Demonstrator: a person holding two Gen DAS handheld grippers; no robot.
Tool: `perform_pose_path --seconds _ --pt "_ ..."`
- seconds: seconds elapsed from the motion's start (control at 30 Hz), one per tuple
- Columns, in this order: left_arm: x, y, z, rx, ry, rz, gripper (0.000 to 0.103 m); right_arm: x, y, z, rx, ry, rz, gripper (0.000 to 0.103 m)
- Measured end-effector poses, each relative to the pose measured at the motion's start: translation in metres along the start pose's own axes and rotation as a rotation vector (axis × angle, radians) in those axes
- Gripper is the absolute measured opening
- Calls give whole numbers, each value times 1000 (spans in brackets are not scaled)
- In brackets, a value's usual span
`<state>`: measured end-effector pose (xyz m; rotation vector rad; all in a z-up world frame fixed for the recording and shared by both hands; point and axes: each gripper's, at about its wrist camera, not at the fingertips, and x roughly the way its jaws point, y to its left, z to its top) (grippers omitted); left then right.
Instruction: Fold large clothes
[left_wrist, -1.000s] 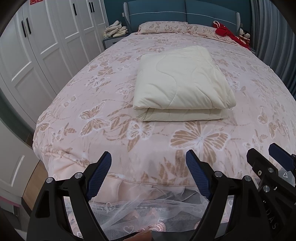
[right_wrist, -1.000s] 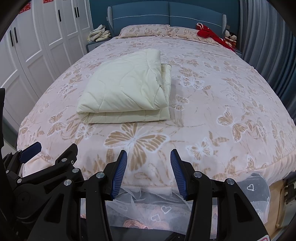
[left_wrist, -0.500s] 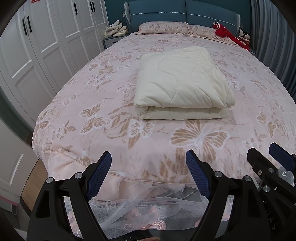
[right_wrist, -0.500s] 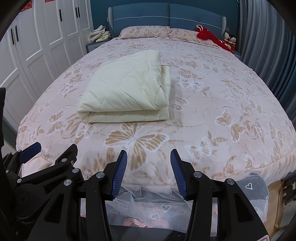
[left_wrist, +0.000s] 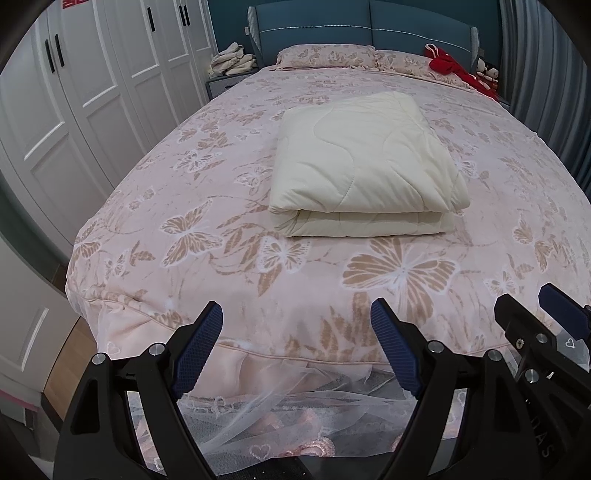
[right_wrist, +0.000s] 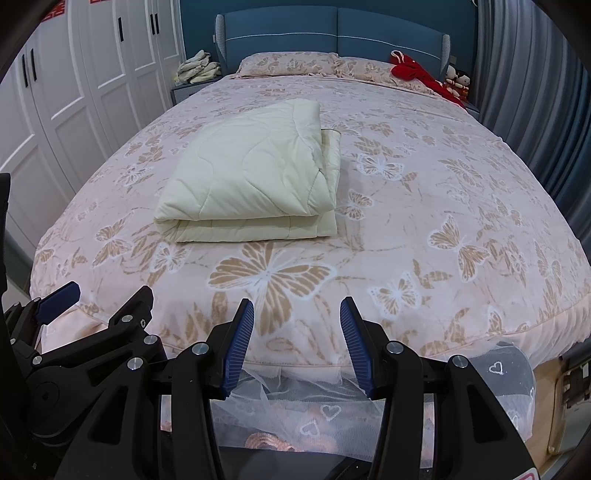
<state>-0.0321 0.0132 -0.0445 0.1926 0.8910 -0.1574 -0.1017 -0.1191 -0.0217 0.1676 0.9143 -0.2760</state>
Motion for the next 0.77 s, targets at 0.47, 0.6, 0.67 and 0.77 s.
perform_pose_path --seconds 0.47,0.6,0.67,0.77 --pt "-1 0 0 6 -7 -3 78 0 -2 -1 -1 -3 -2 48" --pt "-2 0 1 5 -7 -2 78 -1 -1 -1 0 -3 -1 49" --pt "-3 0 0 3 -14 2 78 0 -2 -1 0 -5 -2 49" --pt "-3 -1 0 4 -12 0 78 0 -2 -1 1 -4 -2 49"
